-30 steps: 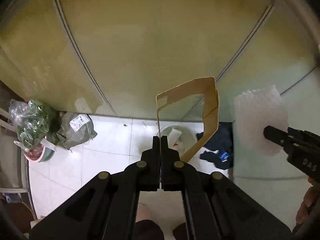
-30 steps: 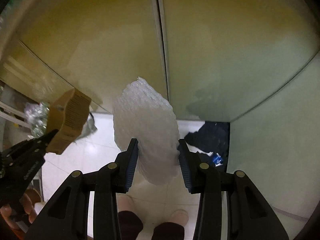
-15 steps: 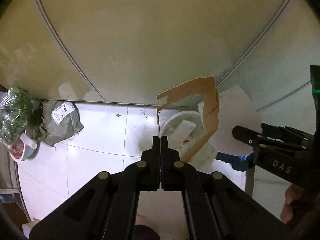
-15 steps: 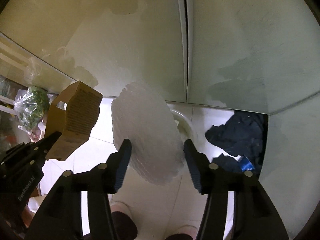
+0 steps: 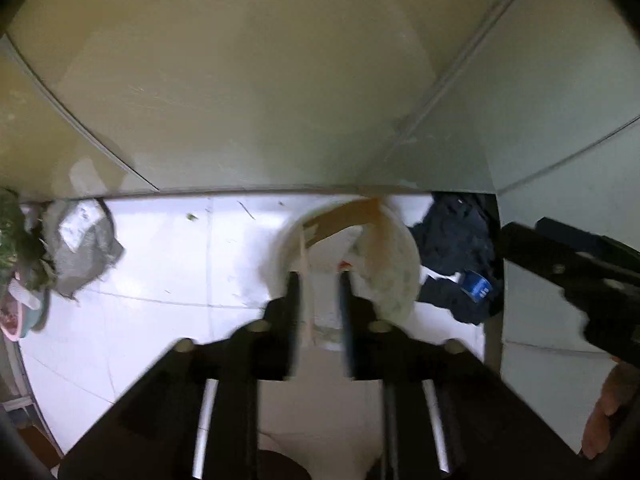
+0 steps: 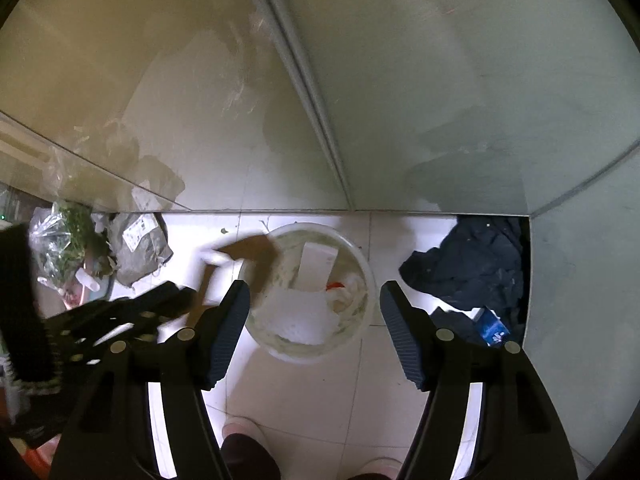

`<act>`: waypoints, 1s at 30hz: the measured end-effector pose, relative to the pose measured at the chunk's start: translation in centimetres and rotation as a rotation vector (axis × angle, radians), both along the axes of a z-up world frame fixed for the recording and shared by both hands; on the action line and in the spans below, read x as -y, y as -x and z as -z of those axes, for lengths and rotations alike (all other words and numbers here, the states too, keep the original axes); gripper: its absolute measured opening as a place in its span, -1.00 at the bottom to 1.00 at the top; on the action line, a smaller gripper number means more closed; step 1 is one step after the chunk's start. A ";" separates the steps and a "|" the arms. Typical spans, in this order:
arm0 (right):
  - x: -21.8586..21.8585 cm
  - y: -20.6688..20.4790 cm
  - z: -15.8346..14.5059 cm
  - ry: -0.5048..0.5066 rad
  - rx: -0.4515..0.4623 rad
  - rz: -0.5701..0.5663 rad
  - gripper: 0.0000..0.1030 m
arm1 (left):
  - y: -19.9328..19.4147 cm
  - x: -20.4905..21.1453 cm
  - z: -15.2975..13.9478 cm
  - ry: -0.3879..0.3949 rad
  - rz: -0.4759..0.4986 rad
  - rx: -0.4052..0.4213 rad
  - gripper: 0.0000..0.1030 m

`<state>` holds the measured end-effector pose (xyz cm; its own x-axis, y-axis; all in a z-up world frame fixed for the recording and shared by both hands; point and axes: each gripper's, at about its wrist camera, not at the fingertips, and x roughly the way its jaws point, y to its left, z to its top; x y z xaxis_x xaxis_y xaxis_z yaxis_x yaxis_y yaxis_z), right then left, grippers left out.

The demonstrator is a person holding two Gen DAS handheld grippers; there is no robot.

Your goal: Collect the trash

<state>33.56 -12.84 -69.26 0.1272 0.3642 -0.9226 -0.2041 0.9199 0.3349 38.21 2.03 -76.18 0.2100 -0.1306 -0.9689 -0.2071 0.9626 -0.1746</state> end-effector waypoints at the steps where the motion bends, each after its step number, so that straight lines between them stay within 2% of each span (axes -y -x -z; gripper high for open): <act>1: 0.5 0.0 0.1 0.005 0.005 0.003 0.24 | 0.0 0.0 0.3 0.016 0.001 -0.008 -0.26; 6: 1.4 0.5 -2.2 0.028 0.033 0.005 0.24 | 0.0 0.6 -0.1 0.034 0.018 -0.042 -0.20; 7: 1.7 0.6 -2.8 0.032 0.037 0.003 0.24 | 0.1 0.7 -0.7 -0.003 0.013 -0.045 -0.20; 11: 2.0 1.0 -6.7 0.047 0.056 -0.008 0.24 | 1.2 0.8 -5.8 -0.014 0.021 -0.004 -0.20; 16: 2.3 1.5 -14.5 0.047 0.099 -0.015 0.24 | 2.5 -0.1 -15.7 -0.027 0.028 0.060 -0.20; 20: 2.4 2.1 -22.9 0.046 0.157 -0.009 0.24 | 3.5 -1.1 -25.3 -0.043 0.021 0.137 -0.20; 25: 2.3 3.2 -34.0 0.049 0.262 0.021 0.24 | 5.2 -2.8 -38.4 -0.052 0.010 0.269 -0.19; 30: 2.4 4.6 -44.3 0.040 0.383 0.080 0.24 | 7.0 -4.7 -49.7 -0.086 0.019 0.419 -0.16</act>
<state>28.99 -15.24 -24.96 0.4913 0.3035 -0.8164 -0.2341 0.9488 0.2119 31.24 6.75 -26.49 0.5859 -0.0605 -0.8081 -0.1179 0.9802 -0.1588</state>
